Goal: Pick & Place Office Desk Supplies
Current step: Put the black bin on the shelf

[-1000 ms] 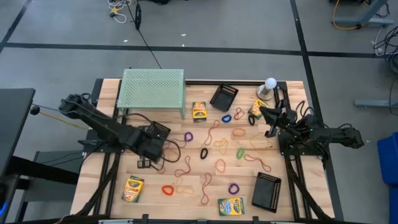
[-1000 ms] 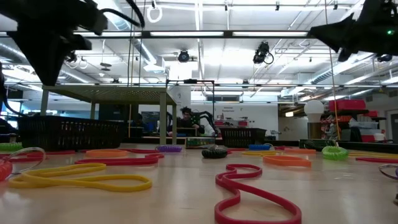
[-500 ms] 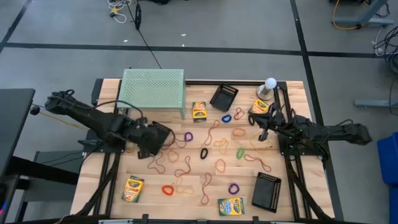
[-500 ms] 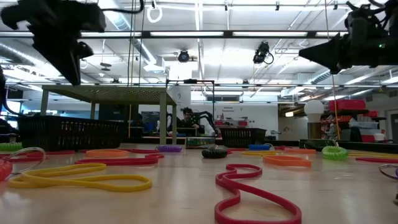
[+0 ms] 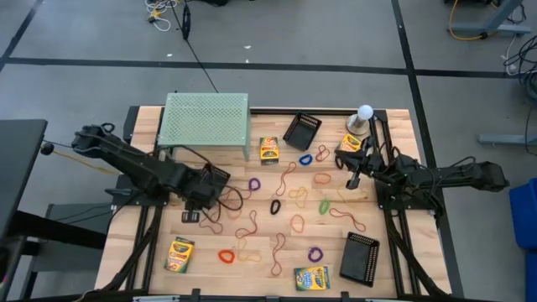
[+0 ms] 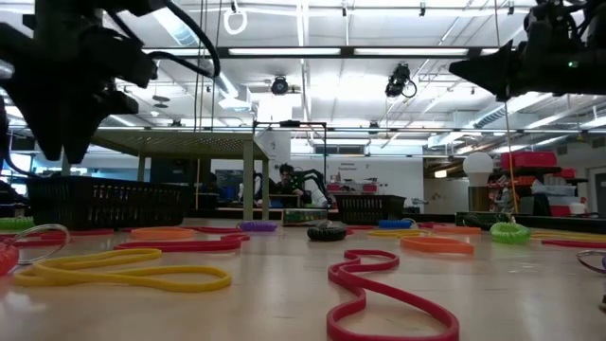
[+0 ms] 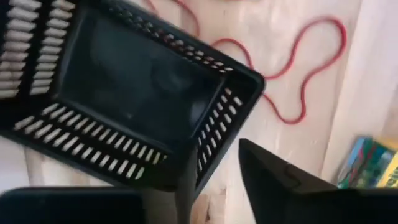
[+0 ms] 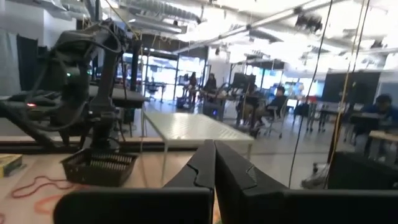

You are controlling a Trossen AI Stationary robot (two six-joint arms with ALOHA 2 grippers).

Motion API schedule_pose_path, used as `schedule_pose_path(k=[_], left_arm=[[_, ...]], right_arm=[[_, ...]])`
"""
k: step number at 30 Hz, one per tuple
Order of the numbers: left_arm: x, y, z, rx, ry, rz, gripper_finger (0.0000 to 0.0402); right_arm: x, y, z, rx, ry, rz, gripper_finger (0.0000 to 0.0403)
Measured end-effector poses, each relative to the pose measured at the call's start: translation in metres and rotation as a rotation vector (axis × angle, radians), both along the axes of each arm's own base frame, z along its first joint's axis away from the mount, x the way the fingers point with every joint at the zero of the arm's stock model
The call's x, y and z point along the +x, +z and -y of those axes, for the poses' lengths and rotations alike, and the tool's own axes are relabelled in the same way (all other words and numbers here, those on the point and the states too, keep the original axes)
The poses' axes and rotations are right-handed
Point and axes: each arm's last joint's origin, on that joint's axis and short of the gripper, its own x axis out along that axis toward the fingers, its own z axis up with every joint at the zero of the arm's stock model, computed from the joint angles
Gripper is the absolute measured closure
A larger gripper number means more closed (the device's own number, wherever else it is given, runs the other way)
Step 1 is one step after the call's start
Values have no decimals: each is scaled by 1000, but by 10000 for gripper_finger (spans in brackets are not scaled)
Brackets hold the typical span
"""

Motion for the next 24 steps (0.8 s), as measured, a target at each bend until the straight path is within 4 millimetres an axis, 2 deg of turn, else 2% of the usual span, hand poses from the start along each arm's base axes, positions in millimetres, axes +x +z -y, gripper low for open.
schedule_pose_path(k=[4,12,19,24], left_arm=[[1,-7,10,16,-97,-40,242],[4,-13,17,36,-134,-43,240],[6,-12,11,50,-110,-36,258],[12,2,12,45,-88,-14,279]], right_arm=[[4,-6,0,55,11,-40,398],[12,-17,0,103,19,-120,398],[13,-17,0,96,21,-124,398],[13,-18,0,108,34,-126,398]])
